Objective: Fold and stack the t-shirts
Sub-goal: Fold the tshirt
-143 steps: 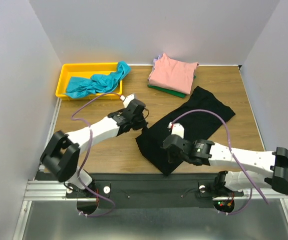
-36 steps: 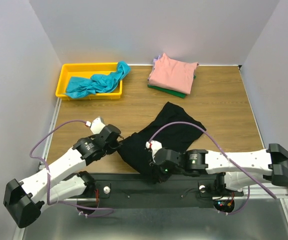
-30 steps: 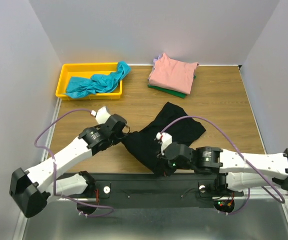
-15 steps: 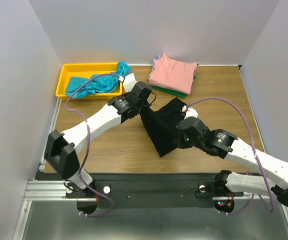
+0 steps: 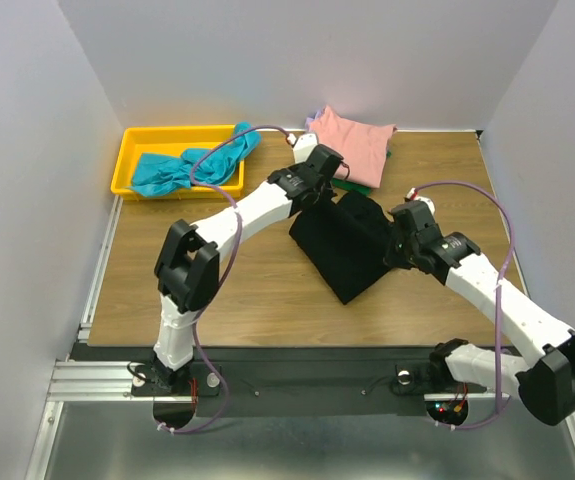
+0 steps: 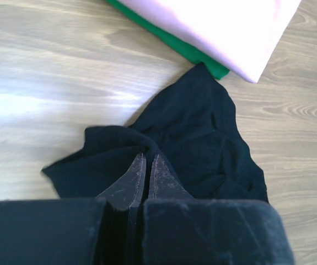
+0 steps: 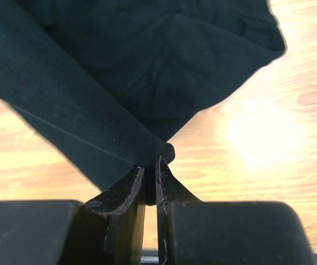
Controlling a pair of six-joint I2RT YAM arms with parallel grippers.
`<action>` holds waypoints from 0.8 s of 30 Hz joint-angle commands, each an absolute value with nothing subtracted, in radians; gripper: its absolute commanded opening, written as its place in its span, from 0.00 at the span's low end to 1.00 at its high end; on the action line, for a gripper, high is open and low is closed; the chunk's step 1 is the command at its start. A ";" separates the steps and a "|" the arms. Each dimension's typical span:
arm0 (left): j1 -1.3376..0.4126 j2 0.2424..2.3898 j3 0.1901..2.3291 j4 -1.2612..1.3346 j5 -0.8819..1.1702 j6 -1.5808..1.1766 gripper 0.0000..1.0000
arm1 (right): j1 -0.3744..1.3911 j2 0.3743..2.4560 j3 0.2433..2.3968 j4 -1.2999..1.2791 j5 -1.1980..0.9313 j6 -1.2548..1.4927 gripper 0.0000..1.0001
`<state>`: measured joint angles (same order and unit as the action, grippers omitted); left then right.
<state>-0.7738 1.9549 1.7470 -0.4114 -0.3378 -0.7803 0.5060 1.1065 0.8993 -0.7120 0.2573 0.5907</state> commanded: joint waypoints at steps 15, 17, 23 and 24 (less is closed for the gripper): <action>-0.778 2.295 2.033 -0.091 -0.334 -0.775 0.00 | 0.227 1.333 0.867 -0.364 0.412 0.558 0.01; -0.778 2.322 2.060 -0.066 -0.331 -0.785 0.00 | 0.218 1.353 0.865 -0.344 0.480 0.577 0.01; -0.785 2.381 2.123 -0.060 -0.302 -0.772 0.75 | 0.187 1.440 0.911 -0.275 0.494 0.542 0.46; -0.788 2.372 2.112 -0.058 -0.304 -0.758 0.80 | 0.186 1.442 0.920 -0.275 0.486 0.535 0.58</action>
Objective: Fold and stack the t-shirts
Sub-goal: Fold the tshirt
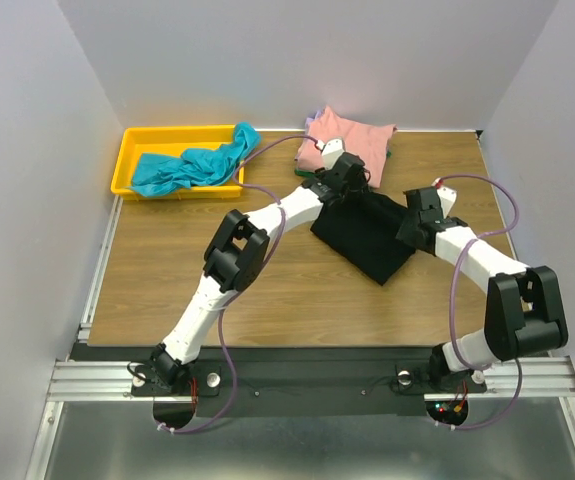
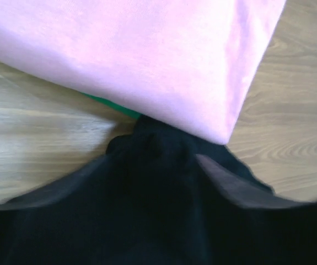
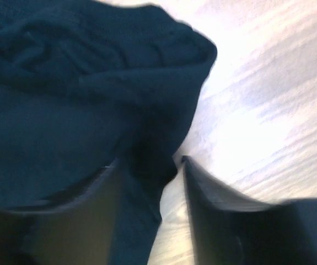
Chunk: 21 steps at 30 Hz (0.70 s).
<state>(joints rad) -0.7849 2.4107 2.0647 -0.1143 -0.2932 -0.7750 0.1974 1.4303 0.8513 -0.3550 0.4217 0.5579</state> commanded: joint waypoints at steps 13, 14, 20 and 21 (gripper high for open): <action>-0.848 1.997 1.639 0.057 -0.370 -0.733 0.98 | 0.192 1.207 0.864 -0.276 0.027 0.485 1.00; -0.848 1.999 1.629 0.067 -0.361 -0.735 0.98 | 0.196 1.222 0.858 -0.270 0.005 0.479 1.00; -0.847 2.068 1.609 0.064 -0.270 -0.747 0.98 | 0.261 1.379 0.847 -0.218 -0.071 0.459 1.00; -0.847 2.074 1.603 0.067 -0.271 -0.761 0.98 | 0.271 1.394 0.845 -0.213 -0.068 0.456 1.00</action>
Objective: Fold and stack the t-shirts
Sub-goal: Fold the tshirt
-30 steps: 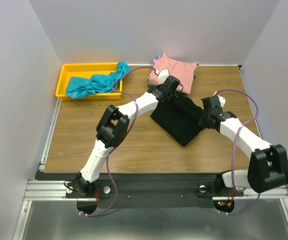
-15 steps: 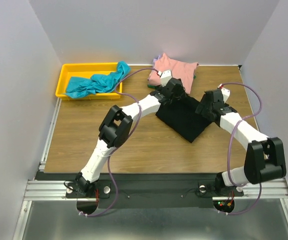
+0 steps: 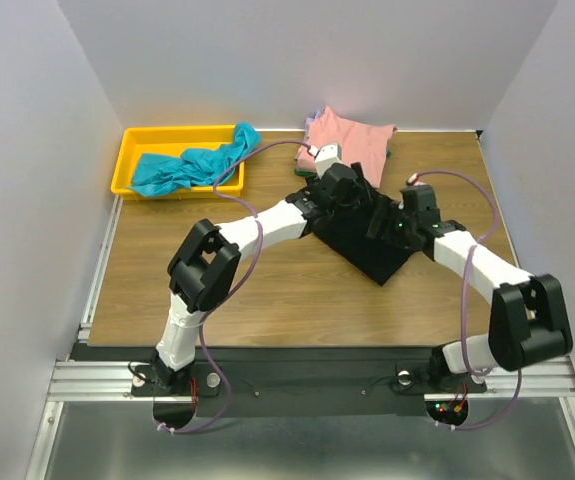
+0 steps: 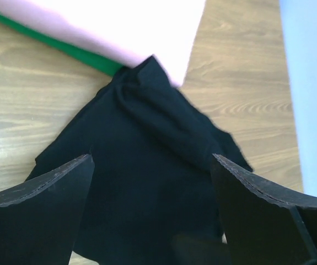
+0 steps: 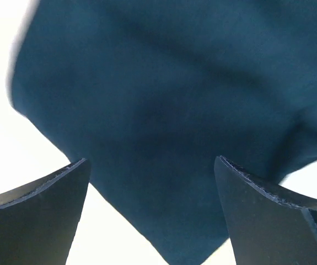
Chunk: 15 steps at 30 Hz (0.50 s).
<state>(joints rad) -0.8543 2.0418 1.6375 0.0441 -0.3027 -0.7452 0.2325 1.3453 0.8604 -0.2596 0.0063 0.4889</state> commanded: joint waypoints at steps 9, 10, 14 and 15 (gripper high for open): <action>-0.808 2.145 1.528 0.075 -0.163 -0.834 0.98 | 0.420 1.483 0.772 -0.164 -0.038 0.437 1.00; -0.807 2.131 1.504 0.077 -0.144 -0.838 0.98 | 0.437 1.486 0.764 -0.164 -0.038 0.439 1.00; -0.805 2.004 1.242 0.094 -0.101 -0.883 0.98 | 0.515 1.470 0.730 -0.158 -0.023 0.437 1.00; -0.804 1.961 1.180 0.106 -0.112 -0.902 0.98 | 0.556 1.453 0.715 -0.158 -0.021 0.437 1.00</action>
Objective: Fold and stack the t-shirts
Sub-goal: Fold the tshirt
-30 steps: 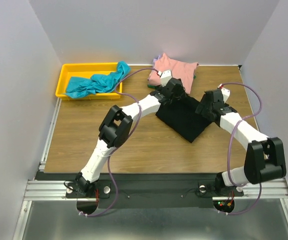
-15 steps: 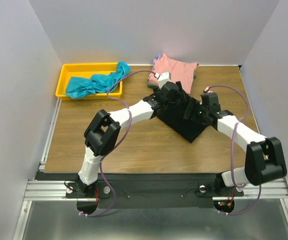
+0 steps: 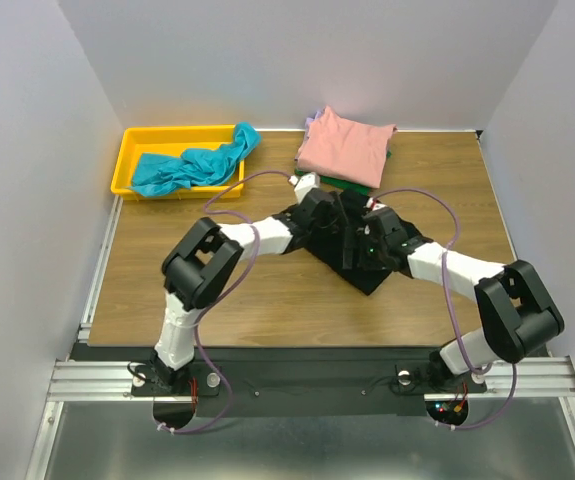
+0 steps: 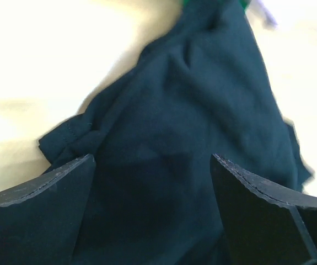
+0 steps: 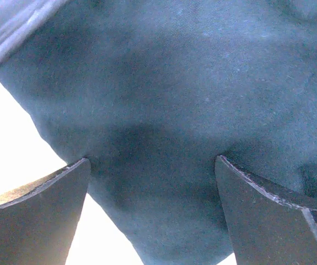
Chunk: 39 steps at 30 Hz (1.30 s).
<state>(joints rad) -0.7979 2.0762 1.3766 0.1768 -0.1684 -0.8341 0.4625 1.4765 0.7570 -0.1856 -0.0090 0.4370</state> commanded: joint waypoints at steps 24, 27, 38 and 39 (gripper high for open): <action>-0.855 0.966 0.643 -0.175 -0.454 -0.955 0.98 | 0.825 0.978 0.729 -0.345 0.374 0.713 1.00; -0.764 1.054 0.670 -0.118 -0.387 -0.896 0.98 | 0.799 1.028 0.741 -0.364 0.420 0.729 1.00; -0.710 1.406 0.847 -0.009 -0.279 -0.798 0.80 | 0.529 1.216 0.746 -0.324 0.269 0.698 0.79; -0.707 1.442 0.851 -0.005 -0.262 -0.795 0.77 | 0.526 1.219 0.738 -0.304 0.267 0.696 0.78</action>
<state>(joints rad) -0.7189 1.3876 0.7952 -0.0643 -0.2966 -0.8406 0.5282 1.2129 0.7136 -0.3576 0.2817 0.7040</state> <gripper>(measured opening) 0.814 0.794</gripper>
